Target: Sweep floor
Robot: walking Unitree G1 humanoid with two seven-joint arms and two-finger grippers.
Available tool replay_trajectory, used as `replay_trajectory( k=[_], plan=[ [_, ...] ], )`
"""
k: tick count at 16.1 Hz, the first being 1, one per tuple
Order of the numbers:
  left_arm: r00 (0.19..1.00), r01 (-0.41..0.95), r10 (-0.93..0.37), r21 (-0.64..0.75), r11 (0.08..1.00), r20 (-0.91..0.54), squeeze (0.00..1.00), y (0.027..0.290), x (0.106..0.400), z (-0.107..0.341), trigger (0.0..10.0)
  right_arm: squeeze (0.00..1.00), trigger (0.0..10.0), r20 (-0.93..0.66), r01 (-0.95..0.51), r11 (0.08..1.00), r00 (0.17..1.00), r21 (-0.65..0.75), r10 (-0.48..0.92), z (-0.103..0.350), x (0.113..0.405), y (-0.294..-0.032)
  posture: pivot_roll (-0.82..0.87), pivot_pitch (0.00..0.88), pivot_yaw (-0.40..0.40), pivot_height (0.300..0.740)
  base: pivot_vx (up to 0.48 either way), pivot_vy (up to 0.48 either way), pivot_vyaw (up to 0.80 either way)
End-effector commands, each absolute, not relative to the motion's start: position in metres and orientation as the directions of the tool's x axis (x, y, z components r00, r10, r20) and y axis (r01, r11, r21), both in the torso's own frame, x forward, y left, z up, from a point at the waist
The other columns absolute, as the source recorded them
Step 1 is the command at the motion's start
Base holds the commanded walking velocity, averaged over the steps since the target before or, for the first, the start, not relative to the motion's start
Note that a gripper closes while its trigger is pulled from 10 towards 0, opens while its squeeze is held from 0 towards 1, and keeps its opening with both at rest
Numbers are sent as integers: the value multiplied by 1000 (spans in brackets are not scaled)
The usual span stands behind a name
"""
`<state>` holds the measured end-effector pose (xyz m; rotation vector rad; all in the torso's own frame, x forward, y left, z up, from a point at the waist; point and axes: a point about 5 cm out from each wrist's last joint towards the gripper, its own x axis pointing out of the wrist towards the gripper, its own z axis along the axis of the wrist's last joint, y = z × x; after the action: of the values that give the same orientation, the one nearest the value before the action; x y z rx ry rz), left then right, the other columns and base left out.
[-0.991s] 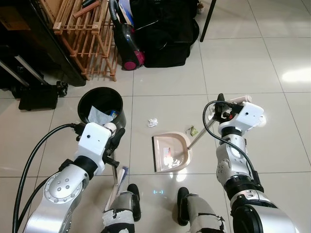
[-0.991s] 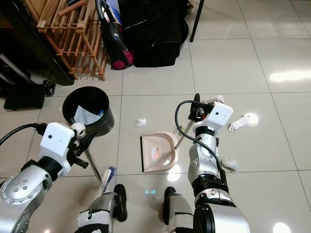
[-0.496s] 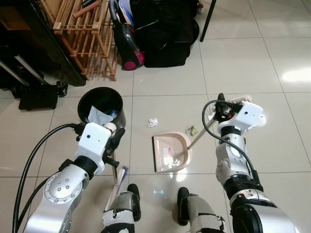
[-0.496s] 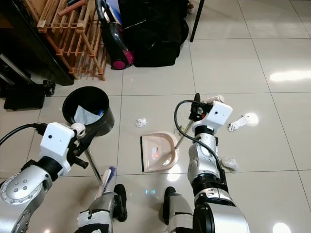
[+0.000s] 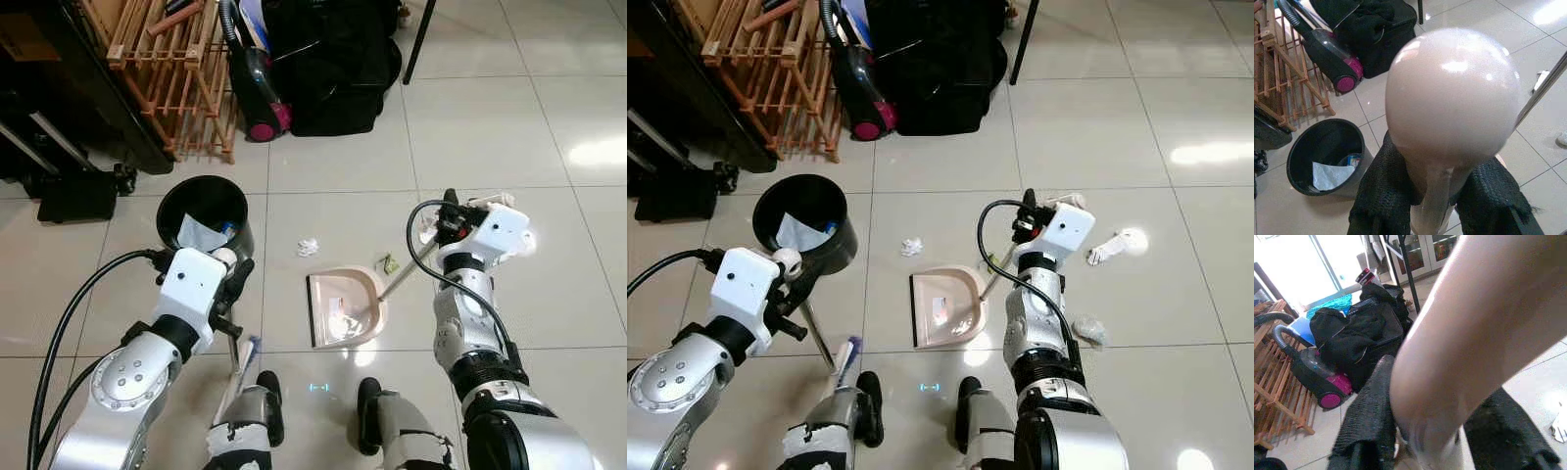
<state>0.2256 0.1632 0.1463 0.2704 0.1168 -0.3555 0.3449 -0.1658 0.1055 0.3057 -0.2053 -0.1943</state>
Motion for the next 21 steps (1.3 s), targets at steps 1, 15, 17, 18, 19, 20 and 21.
replay_trajectory(
  k=[1,15,17,18,19,20,21],
  plan=[
    [929,364,-330,249,898,-166,0,163,224,144,10000,0,0,153,168,928,961,331,-229,100,342,-166,104,331,22,740,0,0,0],
    [934,355,-350,274,894,-68,0,150,273,147,10000,0,0,317,164,964,921,210,-226,158,350,-169,-15,183,20,740,0,0,0],
    [932,357,-359,259,897,-41,0,146,285,155,10000,0,0,355,208,963,899,171,-258,177,345,-179,-38,142,40,740,0,0,0],
    [932,356,-361,265,896,-29,0,144,291,159,10000,0,0,375,222,965,890,141,-259,187,342,-183,-44,126,45,740,0,0,0],
    [931,356,-366,270,895,-16,0,143,296,162,10000,0,0,387,230,967,886,111,-255,194,339,-185,-50,120,47,740,0,0,0],
    [931,355,-366,272,895,-9,0,142,298,163,10000,0,0,389,236,967,885,98,-255,197,336,-185,-51,116,46,740,0,0,0],
    [935,338,-353,264,903,13,0,138,305,168,10000,0,0,379,262,963,886,70,-268,203,328,-187,-50,103,45,740,0,0,0]
  ],
)
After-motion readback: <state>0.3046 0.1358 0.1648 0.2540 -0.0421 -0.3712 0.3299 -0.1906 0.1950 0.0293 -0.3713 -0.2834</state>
